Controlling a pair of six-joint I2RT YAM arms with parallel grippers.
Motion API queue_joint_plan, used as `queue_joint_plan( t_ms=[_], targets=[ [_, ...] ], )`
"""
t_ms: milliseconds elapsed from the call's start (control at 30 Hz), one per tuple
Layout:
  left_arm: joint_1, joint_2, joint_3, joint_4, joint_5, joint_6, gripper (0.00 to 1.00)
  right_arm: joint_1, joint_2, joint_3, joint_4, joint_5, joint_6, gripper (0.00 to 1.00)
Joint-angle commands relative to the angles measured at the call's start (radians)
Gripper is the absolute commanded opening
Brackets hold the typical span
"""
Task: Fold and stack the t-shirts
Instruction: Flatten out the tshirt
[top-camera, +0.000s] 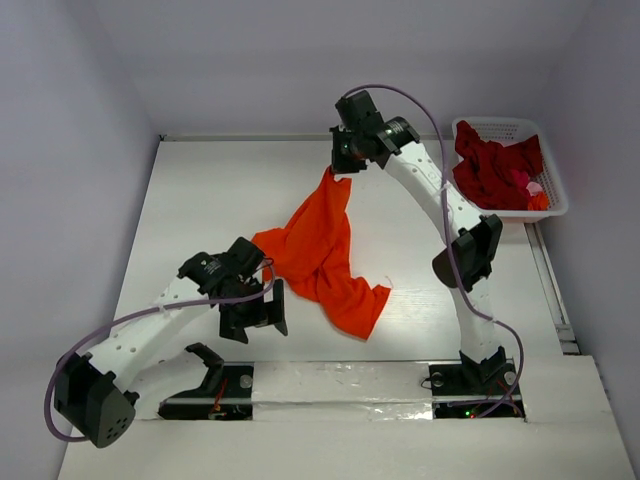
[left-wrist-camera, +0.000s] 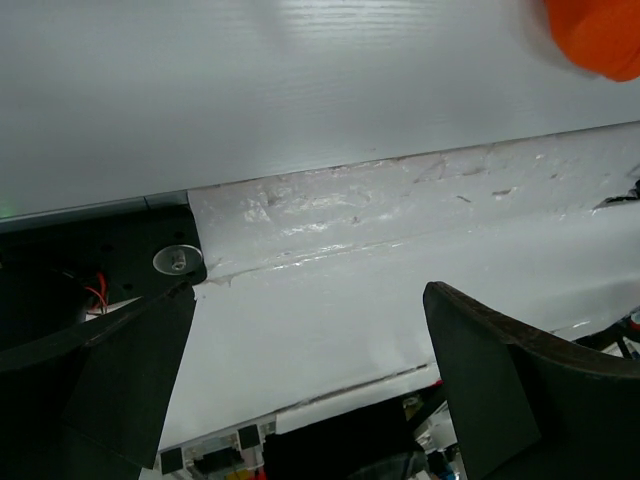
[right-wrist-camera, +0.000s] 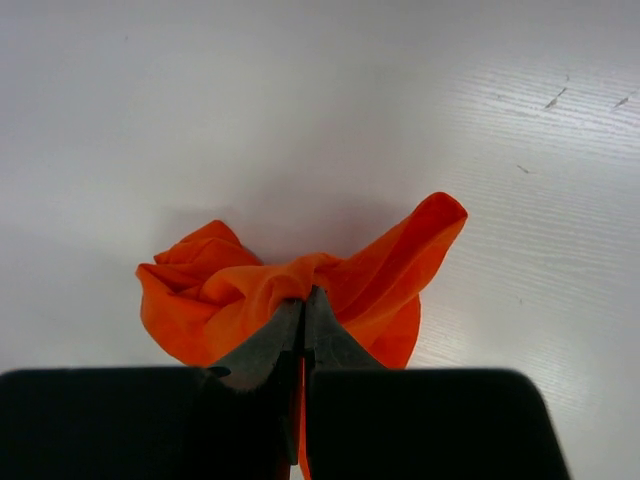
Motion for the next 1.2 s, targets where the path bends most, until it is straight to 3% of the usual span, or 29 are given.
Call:
queue_joint_plan(
  t_ms=[0,200,367,467,733,1167],
  targets=[
    [0.001,-0.016,-0.003,-0.022,0.026,0.039,0.99,-0.029,-0.009,0.059,0.011,-0.014,-0.015,0.0],
    [0.001,0.071,0.19,0.109,-0.175,0.007,0.99,-0.029,-0.027,-0.037,0.053,-0.091,-0.012,0.0],
    [0.001,0.183,0.259,0.341,-0.195,-0.01,0.99,0.012,-0.041,-0.096,0.057,-0.113,-0.065,0.0],
    [0.001,0.27,0.31,0.389,-0.215,-0.036,0.99,0.049,-0.034,-0.124,0.05,-0.096,-0.108,0.0],
    [0.001,0.338,0.397,0.403,-0.25,-0.039,0.99,0.187,0.003,-0.144,0.039,-0.044,-0.13,0.0],
    [0.001,0.384,0.402,0.372,-0.256,-0.018,0.99,0.218,0.077,-0.122,0.031,-0.103,-0.124,0.0]
  ],
)
